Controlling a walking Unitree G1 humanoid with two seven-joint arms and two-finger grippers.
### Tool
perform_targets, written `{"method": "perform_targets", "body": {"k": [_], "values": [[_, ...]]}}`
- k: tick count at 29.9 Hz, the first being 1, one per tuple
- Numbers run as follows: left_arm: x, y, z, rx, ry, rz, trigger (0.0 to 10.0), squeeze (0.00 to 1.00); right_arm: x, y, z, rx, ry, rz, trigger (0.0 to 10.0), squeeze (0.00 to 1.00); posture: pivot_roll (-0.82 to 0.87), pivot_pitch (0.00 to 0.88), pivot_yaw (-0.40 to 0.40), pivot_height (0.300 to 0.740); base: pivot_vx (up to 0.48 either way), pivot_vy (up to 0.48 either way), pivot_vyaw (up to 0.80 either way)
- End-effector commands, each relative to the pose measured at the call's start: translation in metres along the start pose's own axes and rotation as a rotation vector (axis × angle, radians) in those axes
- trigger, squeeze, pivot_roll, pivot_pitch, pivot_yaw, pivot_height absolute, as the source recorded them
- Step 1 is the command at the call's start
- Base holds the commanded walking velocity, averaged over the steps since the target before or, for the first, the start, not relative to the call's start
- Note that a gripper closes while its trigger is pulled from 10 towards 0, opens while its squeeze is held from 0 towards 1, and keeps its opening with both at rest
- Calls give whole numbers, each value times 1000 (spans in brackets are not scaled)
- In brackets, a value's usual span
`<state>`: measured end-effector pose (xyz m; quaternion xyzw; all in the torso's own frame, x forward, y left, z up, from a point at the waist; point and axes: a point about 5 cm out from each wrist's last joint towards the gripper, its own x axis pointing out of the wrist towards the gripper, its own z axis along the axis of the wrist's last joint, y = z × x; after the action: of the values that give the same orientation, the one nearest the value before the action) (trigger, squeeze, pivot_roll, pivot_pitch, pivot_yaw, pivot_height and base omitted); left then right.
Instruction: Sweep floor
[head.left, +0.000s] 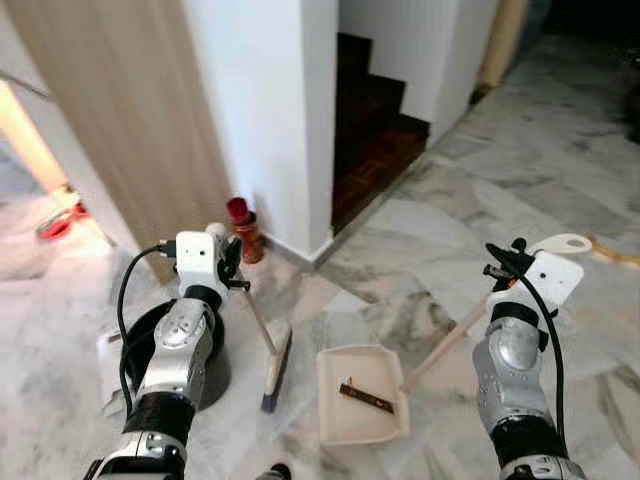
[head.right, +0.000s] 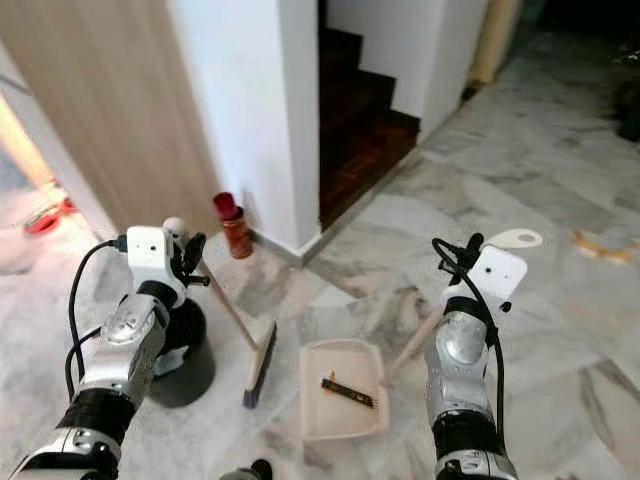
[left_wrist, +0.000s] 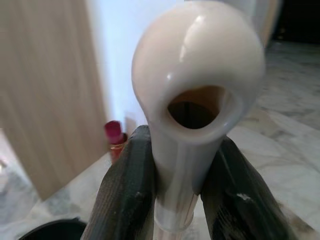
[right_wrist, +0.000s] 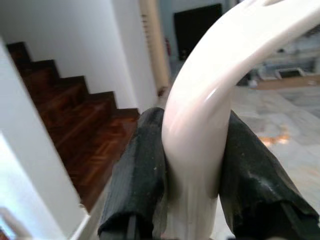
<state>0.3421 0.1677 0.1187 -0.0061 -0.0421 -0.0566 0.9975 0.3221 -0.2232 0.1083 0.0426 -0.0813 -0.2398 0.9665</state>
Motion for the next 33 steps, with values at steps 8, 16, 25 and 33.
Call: {"method": "perform_targets", "body": {"k": [8, 16, 25, 33], "values": [[0, 1, 6, 25, -23, -8, 10000, 0, 3, 5, 10, 18, -33, 10, 10000, 0, 89, 30, 22, 740, 0, 0, 800], [-1, 0, 5, 19, -21, -9, 10000, 0, 4, 4, 10, 21, -31, 2, 10000, 0, 91, 53, 19, 740, 0, 0, 800], [-5, -3, 3, 1, -16, -24, 10000, 0, 6, 4, 9, 27, -13, -5, 10000, 0, 99, 63, 17, 740, 0, 0, 0], [-6, -5, 2, -10, -14, -34, 10000, 0, 7, 3, 9, 28, -7, -13, 10000, 0, 102, 61, 14, 740, 0, 0, 0]]}}
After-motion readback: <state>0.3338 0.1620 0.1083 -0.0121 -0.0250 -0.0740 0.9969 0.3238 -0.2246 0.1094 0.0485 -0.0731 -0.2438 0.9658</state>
